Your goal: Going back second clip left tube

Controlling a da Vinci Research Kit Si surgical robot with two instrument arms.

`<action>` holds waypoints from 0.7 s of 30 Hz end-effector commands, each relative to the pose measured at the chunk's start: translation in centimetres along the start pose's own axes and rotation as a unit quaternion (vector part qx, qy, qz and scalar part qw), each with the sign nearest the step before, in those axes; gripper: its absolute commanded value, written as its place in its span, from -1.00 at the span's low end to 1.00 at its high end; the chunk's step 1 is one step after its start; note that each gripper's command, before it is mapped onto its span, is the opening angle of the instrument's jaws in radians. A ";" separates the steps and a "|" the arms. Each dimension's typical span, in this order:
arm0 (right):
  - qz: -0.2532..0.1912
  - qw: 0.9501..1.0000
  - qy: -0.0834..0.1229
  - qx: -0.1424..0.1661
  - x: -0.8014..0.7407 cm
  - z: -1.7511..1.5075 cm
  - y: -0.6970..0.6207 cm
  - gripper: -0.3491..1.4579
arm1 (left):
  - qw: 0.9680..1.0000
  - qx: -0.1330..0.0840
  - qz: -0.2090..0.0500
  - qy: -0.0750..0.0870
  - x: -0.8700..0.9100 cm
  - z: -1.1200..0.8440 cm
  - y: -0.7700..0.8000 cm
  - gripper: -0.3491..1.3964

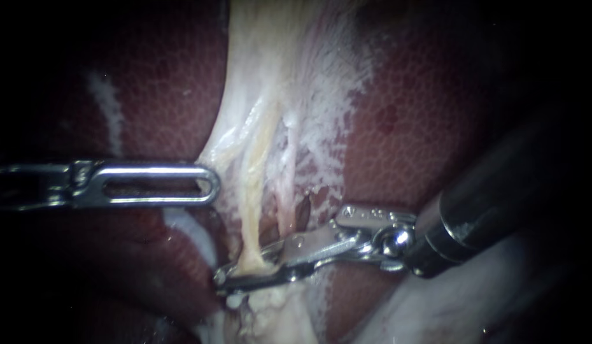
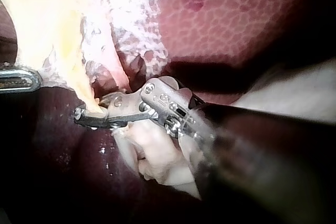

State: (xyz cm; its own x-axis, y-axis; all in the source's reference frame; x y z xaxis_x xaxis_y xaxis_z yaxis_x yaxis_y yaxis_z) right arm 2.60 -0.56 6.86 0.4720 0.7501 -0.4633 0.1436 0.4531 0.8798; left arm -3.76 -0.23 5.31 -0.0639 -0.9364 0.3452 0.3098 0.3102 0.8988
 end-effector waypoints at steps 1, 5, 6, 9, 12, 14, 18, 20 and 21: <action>0.000 1.000 0.000 0.000 0.00 0.00 0.00 -1.00 | 1.000 0.000 0.000 0.000 0.00 0.00 0.00 -1.00; 0.000 1.000 0.000 0.000 0.00 0.00 0.00 -1.00 | 1.000 0.000 0.000 0.000 0.00 0.00 0.00 -1.00; 0.000 1.000 0.000 0.000 0.00 0.00 0.00 -1.00 | 1.000 0.000 0.000 0.000 0.00 0.00 0.00 -1.00; 0.000 1.000 0.000 0.000 0.00 0.00 0.00 -1.00 | 1.000 0.000 0.000 0.000 0.00 0.00 0.00 -1.00; -0.018 1.000 0.002 -0.003 0.01 0.00 -0.01 -0.84 | 1.000 0.000 0.000 0.000 0.00 0.00 0.00 -1.00; -0.041 0.999 0.007 -0.012 0.04 -0.01 -0.01 -0.62 | 1.000 0.000 0.000 0.000 0.00 0.00 0.00 -1.00; -0.089 0.996 0.008 -0.016 0.08 -0.04 -0.01 -0.28 | 1.000 0.000 0.000 0.000 0.00 0.00 0.00 -1.00; -0.123 0.992 0.010 -0.023 0.11 -0.06 -0.01 -0.15 | 1.000 0.000 0.000 0.000 0.00 0.00 0.00 -1.00; -0.135 0.991 0.009 -0.023 0.12 -0.07 -0.01 -0.12 | 1.000 0.000 0.000 0.000 0.00 0.00 0.00 -1.00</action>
State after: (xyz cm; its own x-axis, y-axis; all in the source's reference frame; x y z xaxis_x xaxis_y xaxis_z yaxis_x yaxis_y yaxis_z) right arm 2.60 -0.43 6.78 0.4005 0.5906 -0.7005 0.2320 0.6743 0.7011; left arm -3.76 -0.23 5.31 -0.0645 -0.9361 0.3457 0.3105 0.3104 0.8985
